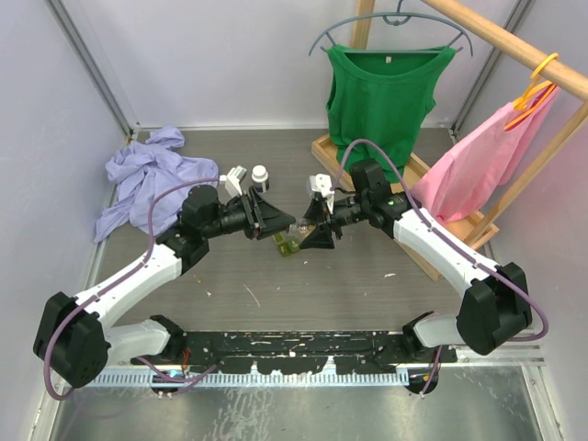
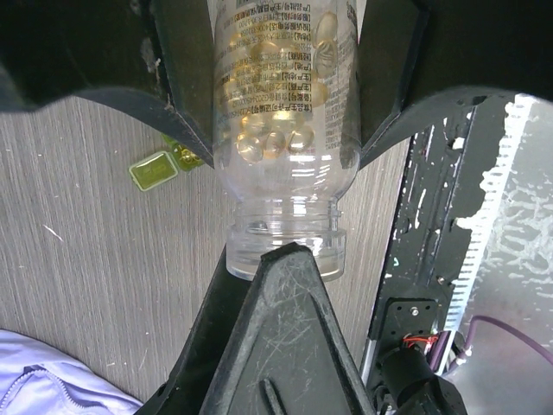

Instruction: Sort the pills into containers

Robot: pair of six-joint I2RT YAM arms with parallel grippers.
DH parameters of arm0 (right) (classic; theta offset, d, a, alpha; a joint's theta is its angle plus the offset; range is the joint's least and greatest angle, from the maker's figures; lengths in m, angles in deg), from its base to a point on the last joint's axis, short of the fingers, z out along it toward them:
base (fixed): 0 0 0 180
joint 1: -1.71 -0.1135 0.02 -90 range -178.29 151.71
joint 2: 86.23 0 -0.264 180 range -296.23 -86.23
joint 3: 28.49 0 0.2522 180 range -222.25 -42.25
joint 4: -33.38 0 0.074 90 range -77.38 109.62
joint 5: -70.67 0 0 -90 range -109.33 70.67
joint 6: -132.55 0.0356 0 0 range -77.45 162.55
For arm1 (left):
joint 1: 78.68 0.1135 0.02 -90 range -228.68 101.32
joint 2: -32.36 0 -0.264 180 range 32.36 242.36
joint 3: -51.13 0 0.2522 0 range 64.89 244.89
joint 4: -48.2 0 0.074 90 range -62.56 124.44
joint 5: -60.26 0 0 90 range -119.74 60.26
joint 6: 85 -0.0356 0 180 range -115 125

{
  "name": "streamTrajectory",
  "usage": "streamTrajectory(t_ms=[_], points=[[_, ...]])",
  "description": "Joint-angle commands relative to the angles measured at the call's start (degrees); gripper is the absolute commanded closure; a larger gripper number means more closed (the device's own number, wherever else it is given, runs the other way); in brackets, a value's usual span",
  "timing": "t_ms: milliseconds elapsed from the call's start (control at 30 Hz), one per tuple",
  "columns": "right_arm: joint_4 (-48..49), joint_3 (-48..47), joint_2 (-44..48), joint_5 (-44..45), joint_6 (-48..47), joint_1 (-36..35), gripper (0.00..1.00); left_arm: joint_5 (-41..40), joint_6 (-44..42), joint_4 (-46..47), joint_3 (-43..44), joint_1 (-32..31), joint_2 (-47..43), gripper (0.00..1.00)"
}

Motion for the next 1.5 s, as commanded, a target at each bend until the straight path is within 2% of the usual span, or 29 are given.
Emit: streamTrajectory(t_ms=[0,367,633,900,967,1200,1467], points=[[-1.0,-2.6,2.2,2.9,-2.1,-1.0,0.99,2.1,-2.0,-4.0,4.2,-0.5,0.0,0.78],[-1.1,-3.0,2.6,7.7,-2.0,-2.2,0.99,0.9,-5.7,-16.1,10.4,-3.0,1.7,0.79],[-2.5,-3.7,3.4,9.7,-3.6,-2.8,0.99,3.4,-5.7,-18.3,12.6,-3.2,4.7,0.79],[-2.6,-4.1,4.0,8.3,-2.7,-2.8,0.99,4.8,-11.8,-26.2,16.3,-3.2,8.0,0.8],[-2.7,-4.1,4.3,10.6,-3.2,-2.9,0.99,4.6,-13.1,-28.2,17.1,-3.2,8.3,0.8],[-2.8,-3.8,5.0,15.1,-4.2,-4.2,0.99,5.1,-9.1,-26.2,17.7,-3.2,9.1,0.8],[-3.1,-4.0,5.7,16.2,-4.7,-4.2,0.99,4.5,-5.4,-25.4,18.1,-3.0,9.3,0.8]])
